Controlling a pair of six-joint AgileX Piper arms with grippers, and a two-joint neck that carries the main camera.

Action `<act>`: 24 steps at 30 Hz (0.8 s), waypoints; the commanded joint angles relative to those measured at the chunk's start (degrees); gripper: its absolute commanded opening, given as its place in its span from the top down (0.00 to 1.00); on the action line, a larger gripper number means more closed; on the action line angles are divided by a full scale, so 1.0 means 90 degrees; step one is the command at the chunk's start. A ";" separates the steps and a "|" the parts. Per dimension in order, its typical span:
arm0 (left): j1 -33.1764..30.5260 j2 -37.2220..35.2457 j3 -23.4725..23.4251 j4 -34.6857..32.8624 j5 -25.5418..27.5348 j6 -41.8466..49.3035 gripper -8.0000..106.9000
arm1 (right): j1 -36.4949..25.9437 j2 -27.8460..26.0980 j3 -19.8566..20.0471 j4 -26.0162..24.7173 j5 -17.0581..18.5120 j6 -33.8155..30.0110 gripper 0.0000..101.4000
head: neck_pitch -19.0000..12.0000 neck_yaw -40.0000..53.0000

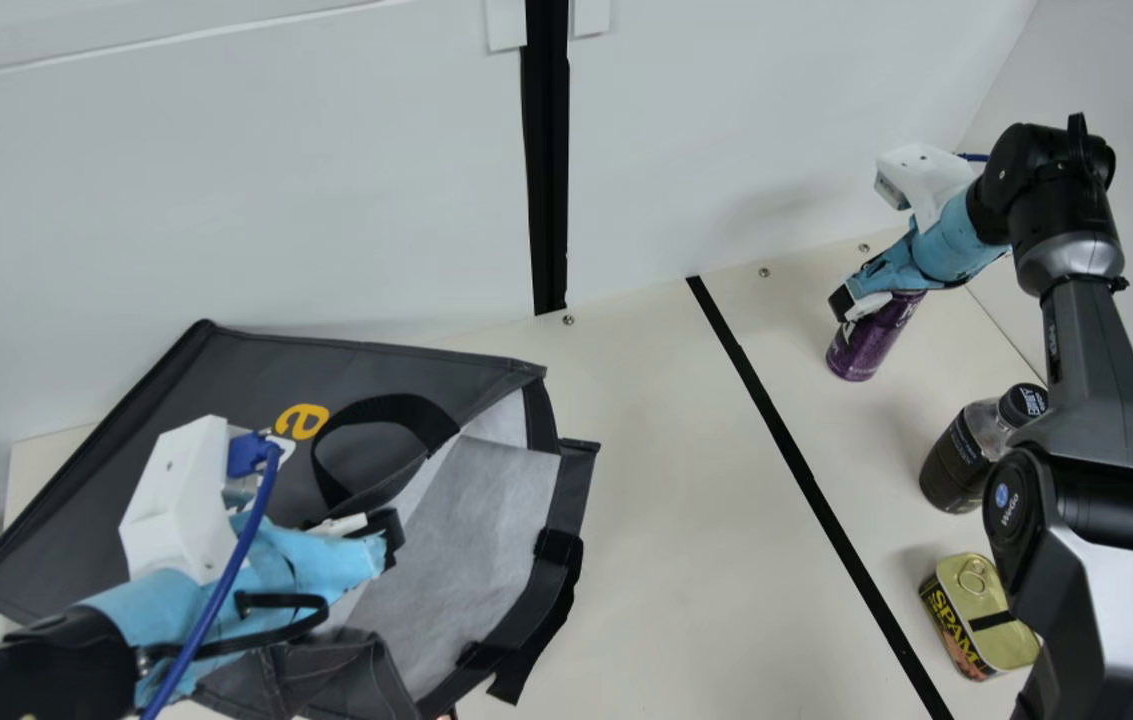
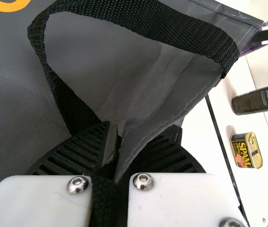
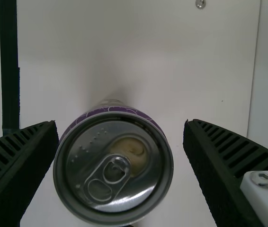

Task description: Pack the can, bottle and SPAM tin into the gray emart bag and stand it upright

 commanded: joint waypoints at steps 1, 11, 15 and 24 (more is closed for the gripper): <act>0.0000 0.0000 0.0000 0.0000 0.0000 0.0000 1.00 | -0.0011 0.0032 0.0004 0.0051 0.0007 -0.0014 0.26 | -0.0144 -0.0005; 0.0000 0.0000 0.0000 0.0000 0.0000 0.0000 1.00 | -0.0015 0.0108 -0.0032 0.0253 0.0007 -0.0162 0.92 | -0.0144 -0.0005; 0.0000 0.0000 0.0000 0.0000 0.0000 0.0000 1.00 | -0.0004 0.0065 -0.0045 0.0330 0.0007 -0.0257 1.00 | -0.0144 -0.0005; 0.0000 0.0000 0.0000 0.0000 0.0000 0.0000 1.00 | 0.0057 -0.0194 0.0056 0.0499 0.0007 -0.0483 1.00 | -0.0144 -0.0005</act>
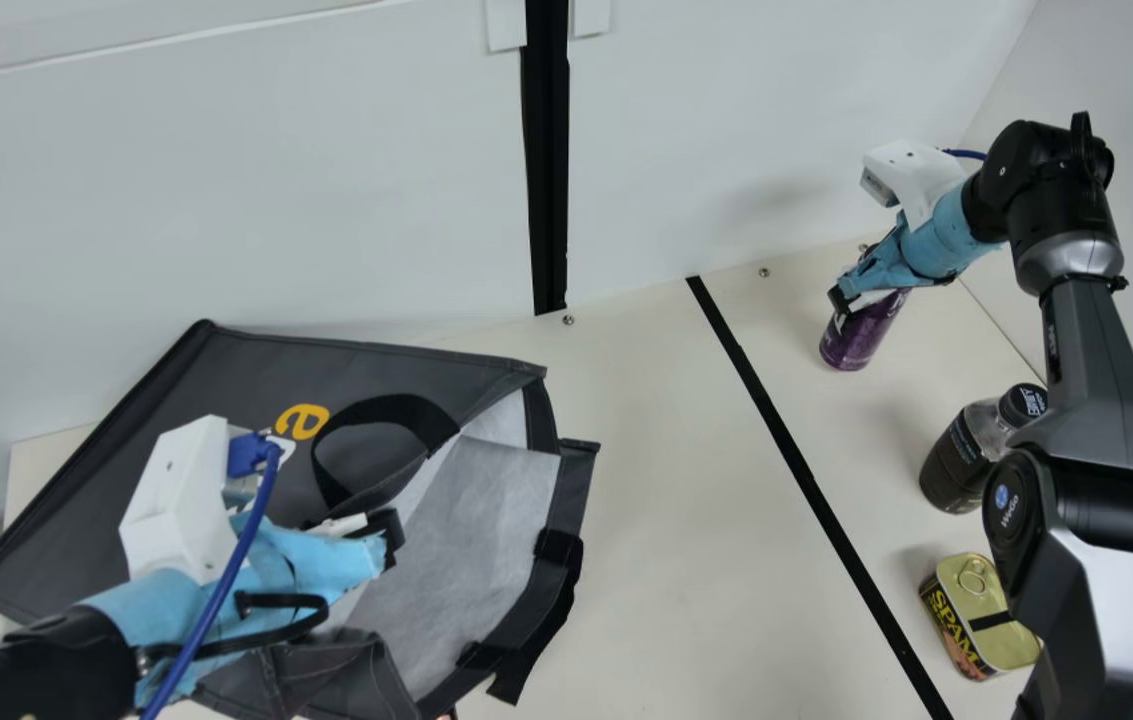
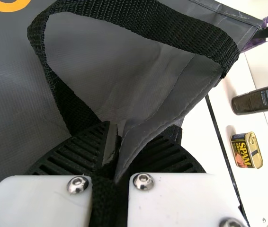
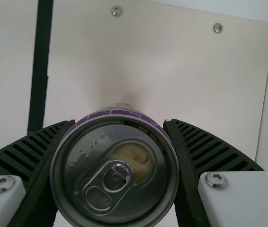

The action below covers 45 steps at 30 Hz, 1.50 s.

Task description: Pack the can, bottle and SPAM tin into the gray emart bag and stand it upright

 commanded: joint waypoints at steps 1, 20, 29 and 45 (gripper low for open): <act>0.0000 0.0000 0.0000 0.0000 0.0000 0.0000 1.00 | 0.0027 -0.0091 0.0062 0.0017 -0.0007 -0.0051 1.00 | -0.0144 -0.0015; 0.0000 0.0000 0.0000 0.0000 0.0000 0.0000 1.00 | 0.0350 -0.1414 0.1395 0.0137 -0.0007 -0.0792 1.00 | -0.0144 -0.0015; 0.0000 0.0000 0.0000 0.0000 0.0000 0.0000 1.00 | 0.0472 -0.2034 0.2120 0.0266 -0.0007 -0.1084 1.00 | -0.0144 -0.0015; 0.0000 0.0000 0.0000 0.0000 0.0000 0.0000 1.00 | 0.0744 -0.3124 0.3425 0.0455 -0.0007 -0.1573 1.00 | -0.0144 -0.0015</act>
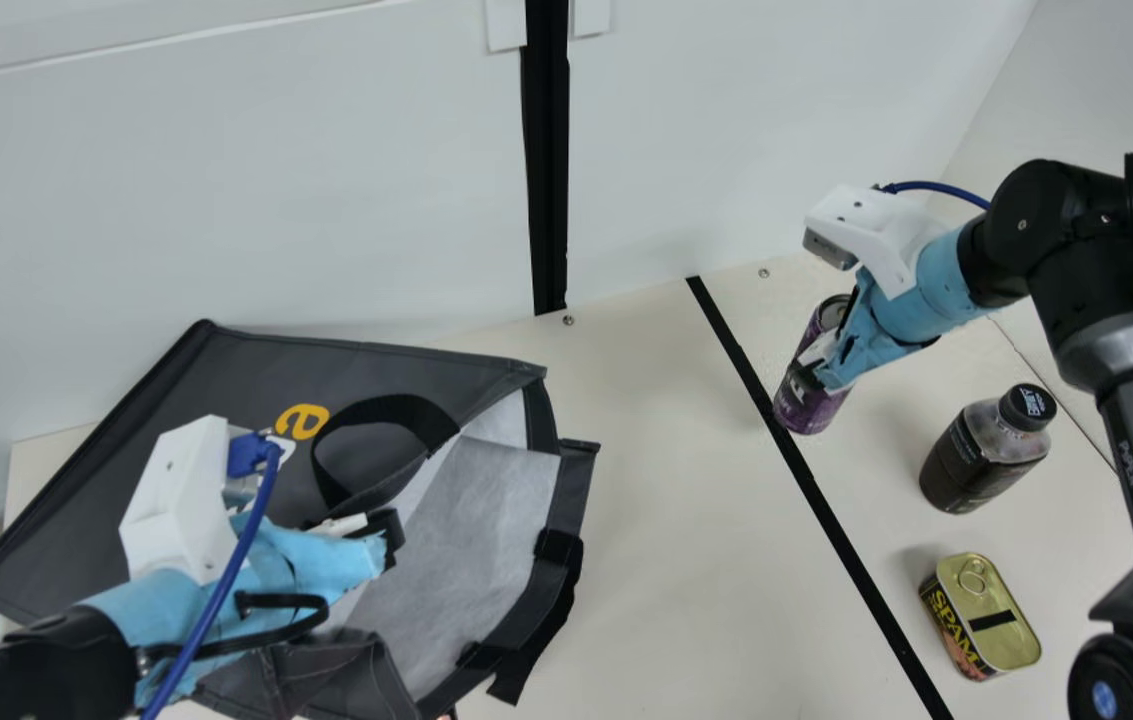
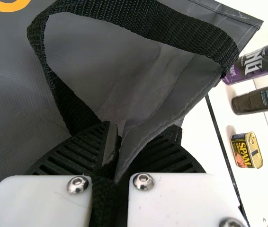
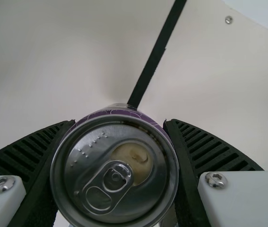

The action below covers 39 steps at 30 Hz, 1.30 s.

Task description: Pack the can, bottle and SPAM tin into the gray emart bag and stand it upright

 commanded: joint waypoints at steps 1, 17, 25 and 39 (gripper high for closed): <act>0.0000 0.0000 0.0000 0.0000 0.0000 0.0000 1.00 | 0.0033 -0.0155 0.0201 0.0001 0.0002 -0.0069 1.00 | -0.0144 -0.0015; 0.0000 0.0000 0.0000 0.0000 0.0000 0.0000 1.00 | 0.0360 -0.1252 0.1518 -0.0137 0.0002 -0.0801 1.00 | -0.0144 -0.0015; 0.0000 0.0000 0.0000 0.0000 0.0000 0.0000 1.00 | 0.0484 -0.1683 0.1987 -0.0162 0.0002 -0.1159 1.00 | -0.0144 -0.0015; 0.0000 0.0000 0.0000 0.0000 0.0000 0.0000 1.00 | 0.0874 -0.2187 0.2740 0.0096 0.0002 -0.1398 1.00 | -0.0144 -0.0015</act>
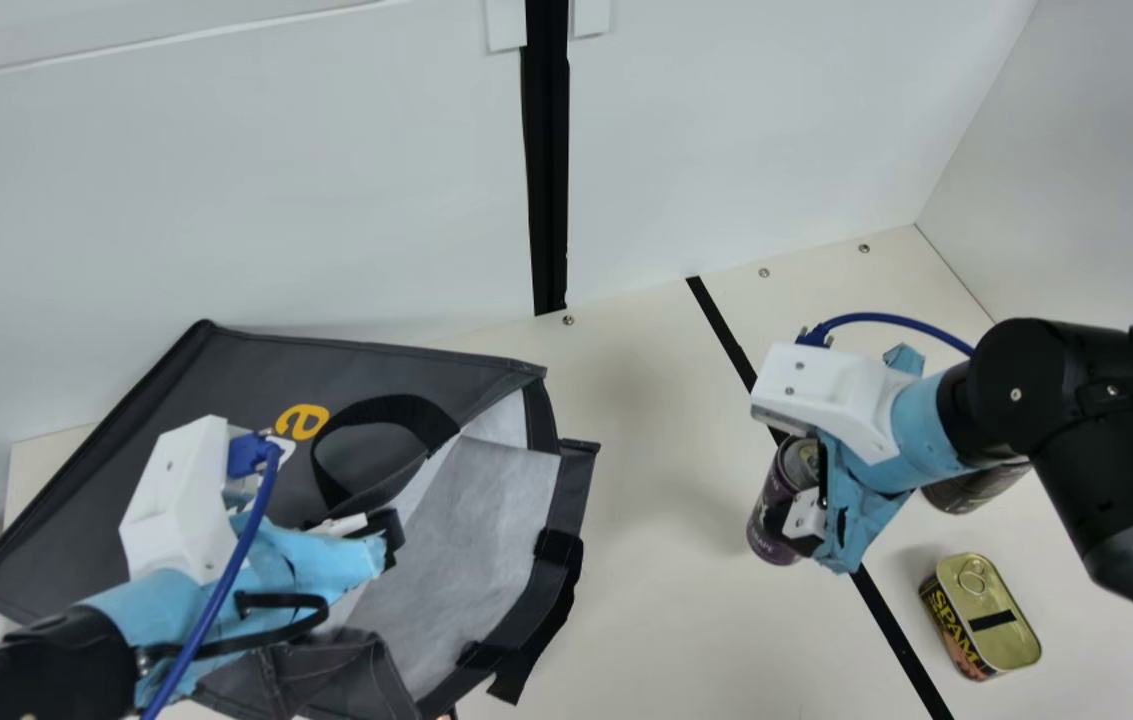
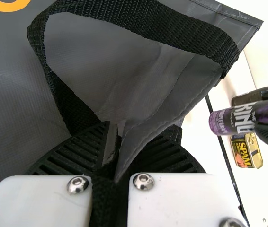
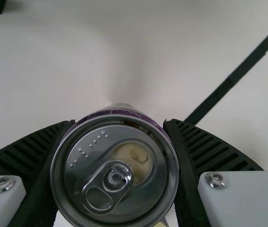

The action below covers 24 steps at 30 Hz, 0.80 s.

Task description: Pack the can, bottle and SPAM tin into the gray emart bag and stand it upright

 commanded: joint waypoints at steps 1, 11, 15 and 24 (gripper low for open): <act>0.0000 0.0000 0.0000 0.0000 0.0000 0.0000 1.00 | 0.0059 -0.0046 0.0093 0.0073 0.0005 -0.0012 1.00 | -0.0144 -0.0015; 0.0000 0.0000 0.0000 0.0000 0.0000 0.0000 1.00 | 0.0444 -0.0310 0.0303 0.0582 0.0005 0.0105 1.00 | -0.0144 -0.0015; 0.0000 0.0000 0.0000 0.0000 0.0000 0.0000 1.00 | 0.0653 -0.0407 0.0256 0.0801 0.0005 0.0244 1.00 | -0.0144 -0.0015; 0.0000 0.0000 0.0000 0.0000 0.0000 0.0000 1.00 | 0.1151 -0.0630 -0.0077 0.1236 0.0005 0.0639 1.00 | -0.0144 -0.0015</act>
